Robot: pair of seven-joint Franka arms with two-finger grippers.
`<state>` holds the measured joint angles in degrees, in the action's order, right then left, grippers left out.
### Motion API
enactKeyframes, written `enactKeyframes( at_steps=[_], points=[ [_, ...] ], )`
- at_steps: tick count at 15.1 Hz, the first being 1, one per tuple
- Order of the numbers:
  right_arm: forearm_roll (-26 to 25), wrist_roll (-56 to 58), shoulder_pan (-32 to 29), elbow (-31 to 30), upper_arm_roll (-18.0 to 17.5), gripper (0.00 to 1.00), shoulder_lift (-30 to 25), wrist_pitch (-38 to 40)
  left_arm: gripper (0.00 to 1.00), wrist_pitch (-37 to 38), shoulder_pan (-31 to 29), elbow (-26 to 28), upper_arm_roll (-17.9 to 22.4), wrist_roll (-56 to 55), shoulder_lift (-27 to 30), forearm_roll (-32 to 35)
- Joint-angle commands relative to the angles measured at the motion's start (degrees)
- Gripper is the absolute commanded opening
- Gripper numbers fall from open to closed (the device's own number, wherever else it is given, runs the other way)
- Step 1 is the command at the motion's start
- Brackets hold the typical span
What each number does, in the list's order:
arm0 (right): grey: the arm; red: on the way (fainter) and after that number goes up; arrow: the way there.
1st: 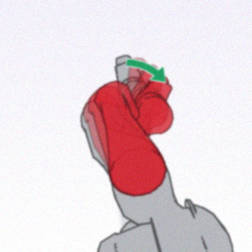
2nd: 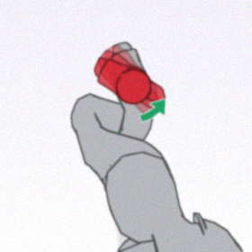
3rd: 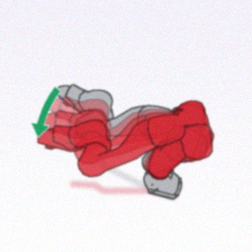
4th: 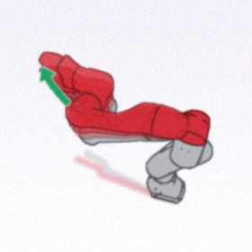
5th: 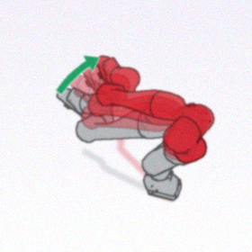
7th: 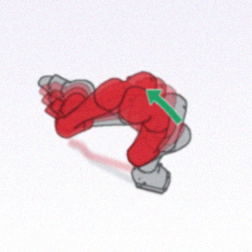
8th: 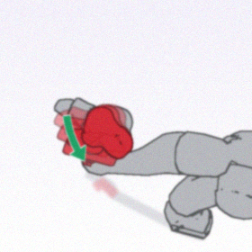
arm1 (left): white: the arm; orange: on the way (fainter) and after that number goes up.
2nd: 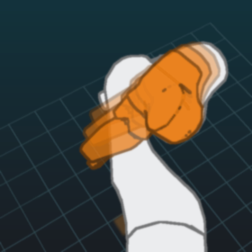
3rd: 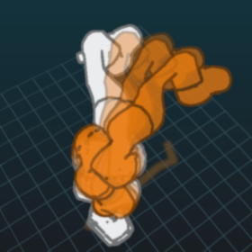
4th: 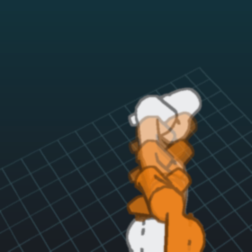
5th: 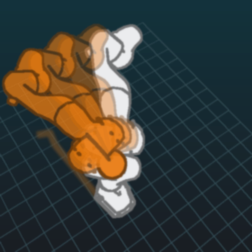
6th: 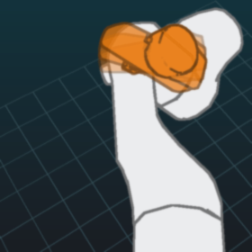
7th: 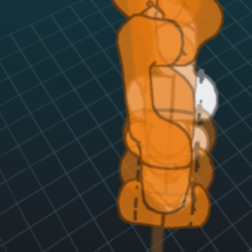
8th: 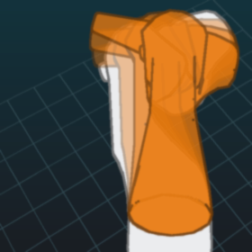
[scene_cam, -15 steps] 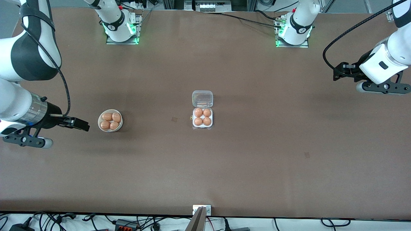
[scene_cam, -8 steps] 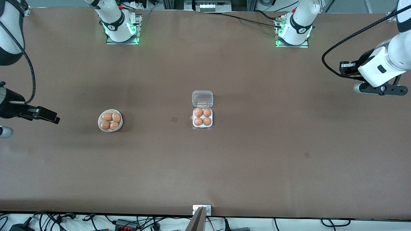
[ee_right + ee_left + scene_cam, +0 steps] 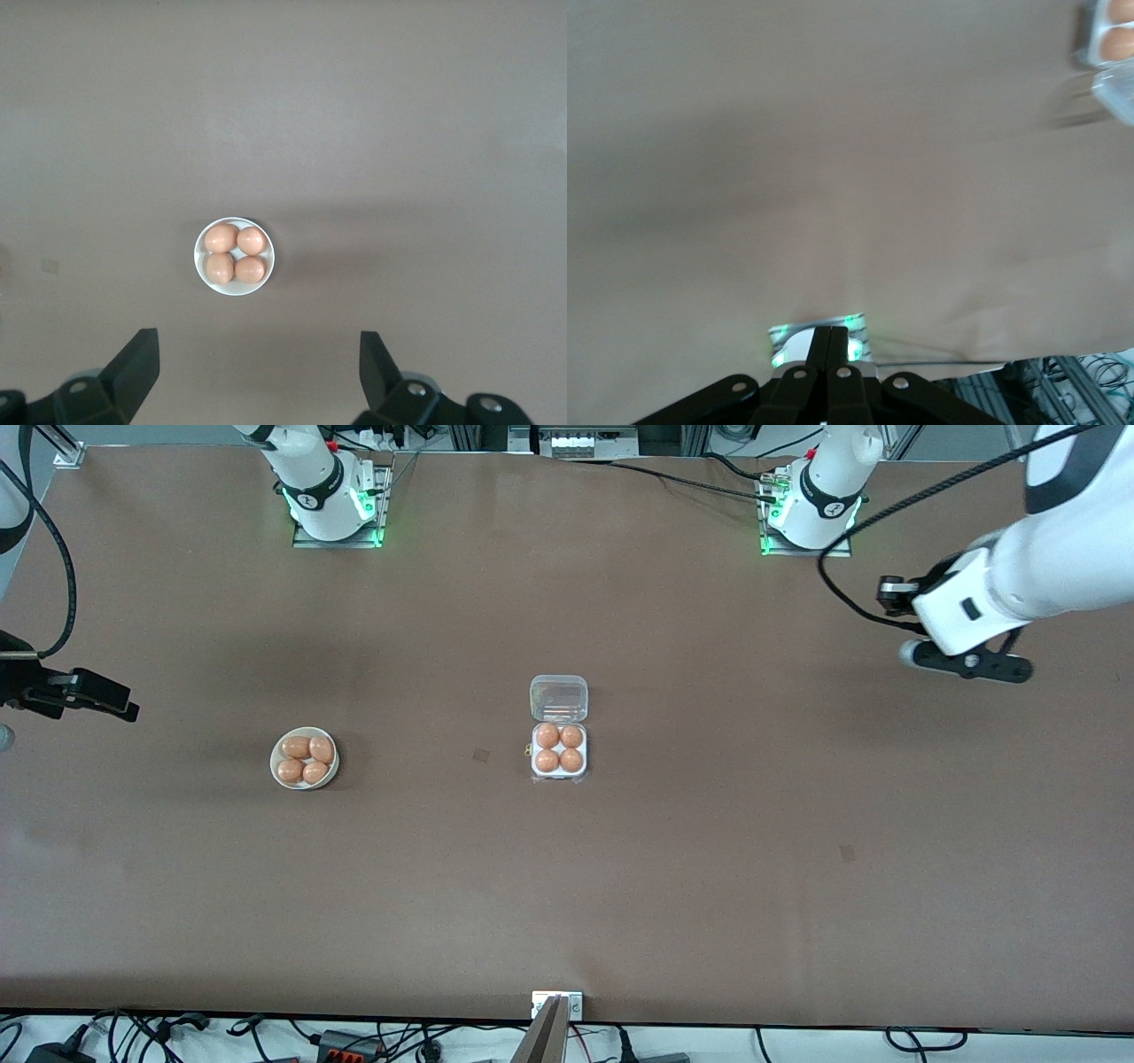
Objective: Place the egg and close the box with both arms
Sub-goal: 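Move the left gripper over the open lid of the egg box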
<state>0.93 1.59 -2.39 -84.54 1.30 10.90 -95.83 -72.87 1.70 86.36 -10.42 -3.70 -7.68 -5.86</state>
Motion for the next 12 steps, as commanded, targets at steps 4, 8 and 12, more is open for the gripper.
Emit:
enactKeyframes(
  at_steps=[4, 8, 12],
  points=[
    [-0.75, 0.78, -0.07, -14.33, -0.42, 1.00, -9.49, -6.92, 0.01, -19.74, -0.03, 9.25, -13.81, -10.88, -1.02, -2.14],
    [-0.67, 1.48, 0.02, -12.41, -0.77, 1.00, -9.32, -6.04, 0.01, -33.45, 3.56, 16.37, -18.32, -16.85, -2.60, -1.78],
    [-0.66, 1.75, -0.07, -11.08, -0.86, 1.00, -9.23, -3.24, 0.01, -45.15, 12.51, 22.53, -18.32, -21.86, -7.07, -1.52]
  ],
)
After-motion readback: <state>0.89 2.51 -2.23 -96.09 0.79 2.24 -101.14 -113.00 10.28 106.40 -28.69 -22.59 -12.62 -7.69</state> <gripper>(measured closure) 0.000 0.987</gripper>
